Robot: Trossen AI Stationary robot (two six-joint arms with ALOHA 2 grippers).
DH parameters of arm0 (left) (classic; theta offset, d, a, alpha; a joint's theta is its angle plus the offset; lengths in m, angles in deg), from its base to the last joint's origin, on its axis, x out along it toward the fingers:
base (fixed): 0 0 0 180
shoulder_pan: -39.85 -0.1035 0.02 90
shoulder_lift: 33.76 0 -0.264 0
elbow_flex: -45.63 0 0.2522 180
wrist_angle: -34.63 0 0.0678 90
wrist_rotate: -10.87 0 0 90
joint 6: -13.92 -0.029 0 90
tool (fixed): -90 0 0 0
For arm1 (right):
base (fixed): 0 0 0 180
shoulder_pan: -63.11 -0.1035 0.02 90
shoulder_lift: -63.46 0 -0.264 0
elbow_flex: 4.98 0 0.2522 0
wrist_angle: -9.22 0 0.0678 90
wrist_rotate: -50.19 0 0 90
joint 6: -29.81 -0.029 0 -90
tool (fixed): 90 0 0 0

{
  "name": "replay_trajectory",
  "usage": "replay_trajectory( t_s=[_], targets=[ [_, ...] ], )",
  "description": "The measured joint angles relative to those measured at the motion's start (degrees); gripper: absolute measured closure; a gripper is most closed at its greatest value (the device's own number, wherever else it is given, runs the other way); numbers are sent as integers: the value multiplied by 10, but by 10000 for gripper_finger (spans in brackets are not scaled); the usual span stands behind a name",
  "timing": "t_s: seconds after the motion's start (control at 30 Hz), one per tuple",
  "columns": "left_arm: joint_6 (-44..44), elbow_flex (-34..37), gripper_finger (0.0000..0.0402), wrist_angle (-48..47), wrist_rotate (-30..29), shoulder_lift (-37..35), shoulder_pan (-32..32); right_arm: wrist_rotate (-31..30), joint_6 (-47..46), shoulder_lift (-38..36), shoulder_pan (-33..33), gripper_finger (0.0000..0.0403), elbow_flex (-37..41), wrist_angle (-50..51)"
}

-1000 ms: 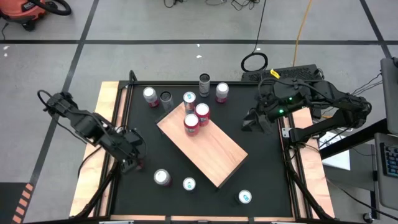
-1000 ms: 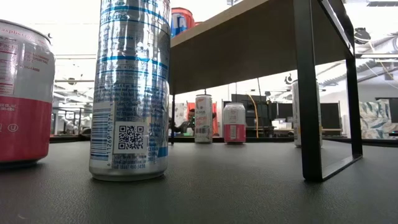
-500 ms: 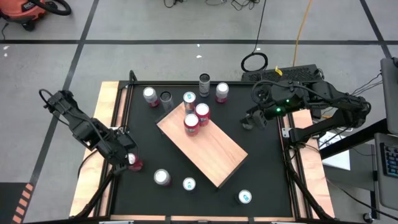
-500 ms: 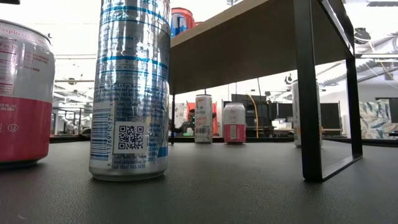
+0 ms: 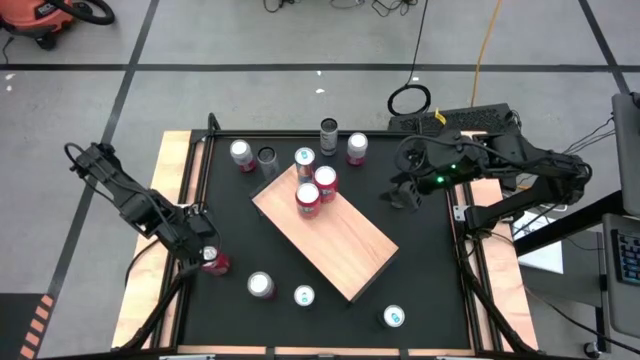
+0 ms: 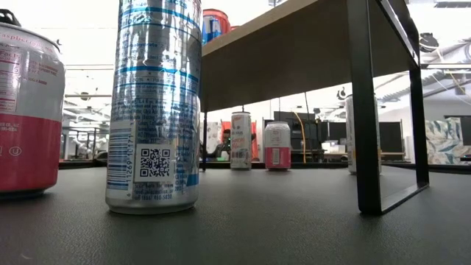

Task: Place canned beverage on shelf
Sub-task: Put the red soda can on the shelf aligned with the other red soda cans

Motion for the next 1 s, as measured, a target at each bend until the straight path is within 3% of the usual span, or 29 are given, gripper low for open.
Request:
replay_trajectory(
  t_s=[0.27, 1.0],
  targets=[
    [-44, 53, 56, 65, 1, 0, 0, 0, 1, 15, 0, 62, 0, -8],
    [-12, 159, 56, 133, 0, 11, 0, -1, 24, 37, 0, 62, 0, -40]
  ],
)
